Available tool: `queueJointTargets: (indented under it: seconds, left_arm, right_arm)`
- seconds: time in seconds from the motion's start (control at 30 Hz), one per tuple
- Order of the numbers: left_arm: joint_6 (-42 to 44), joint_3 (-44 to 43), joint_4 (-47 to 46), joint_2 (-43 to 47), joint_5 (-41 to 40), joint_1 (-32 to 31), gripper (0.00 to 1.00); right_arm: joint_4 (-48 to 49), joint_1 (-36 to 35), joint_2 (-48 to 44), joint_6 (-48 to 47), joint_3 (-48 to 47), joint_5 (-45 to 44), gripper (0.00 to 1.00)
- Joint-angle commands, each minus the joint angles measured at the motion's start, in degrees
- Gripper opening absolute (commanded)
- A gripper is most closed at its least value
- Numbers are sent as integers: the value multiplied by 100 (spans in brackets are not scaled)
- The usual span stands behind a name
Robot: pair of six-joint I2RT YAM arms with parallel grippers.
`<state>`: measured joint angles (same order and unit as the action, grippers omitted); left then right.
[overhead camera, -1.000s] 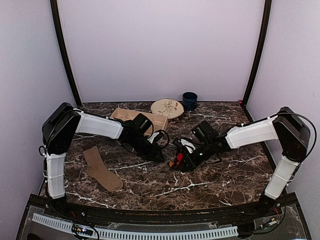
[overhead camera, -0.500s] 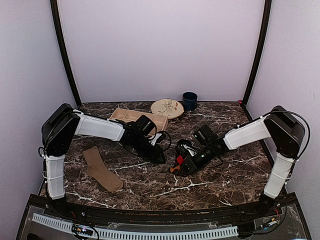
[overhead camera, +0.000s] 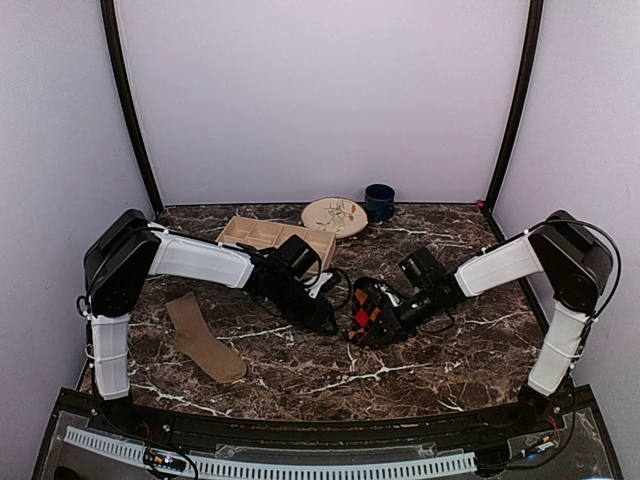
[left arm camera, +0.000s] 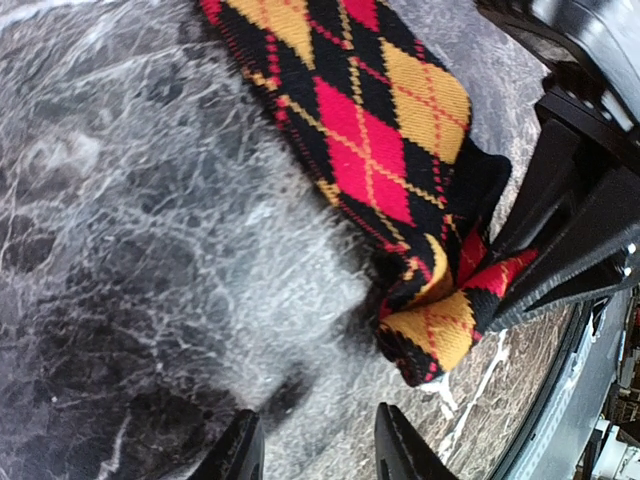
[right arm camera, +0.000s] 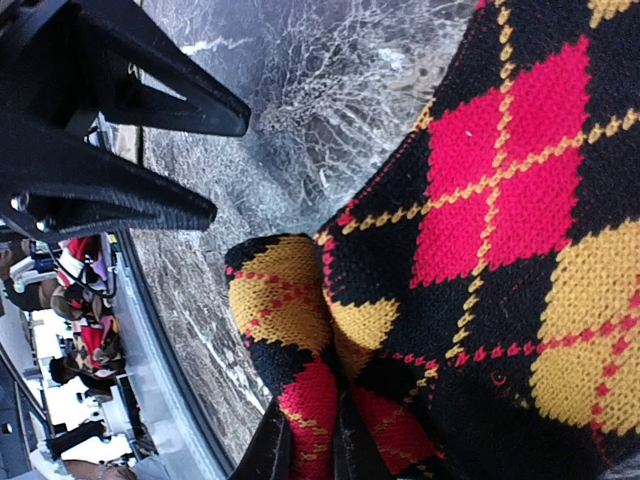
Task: Roll the socks
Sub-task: Roll the sock at the center of the board.
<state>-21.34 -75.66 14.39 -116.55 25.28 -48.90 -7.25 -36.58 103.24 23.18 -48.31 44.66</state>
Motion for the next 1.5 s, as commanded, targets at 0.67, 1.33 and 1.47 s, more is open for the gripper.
queueJointTargets:
  seconds: [0.67,1.33,1.47]
  left_arm:
    - [319,-685,271,90,146,-358,44]
    - [504,-954,832,-238,-675,-902,47]
    - [445,-1109,1021,-402,-852,-944,47]
  right_arm:
    - [54,280,283,380,228,664,10]
    - [-181,330,301,238,251,783,10]
    - [-199,328,312,217,233,793,10]
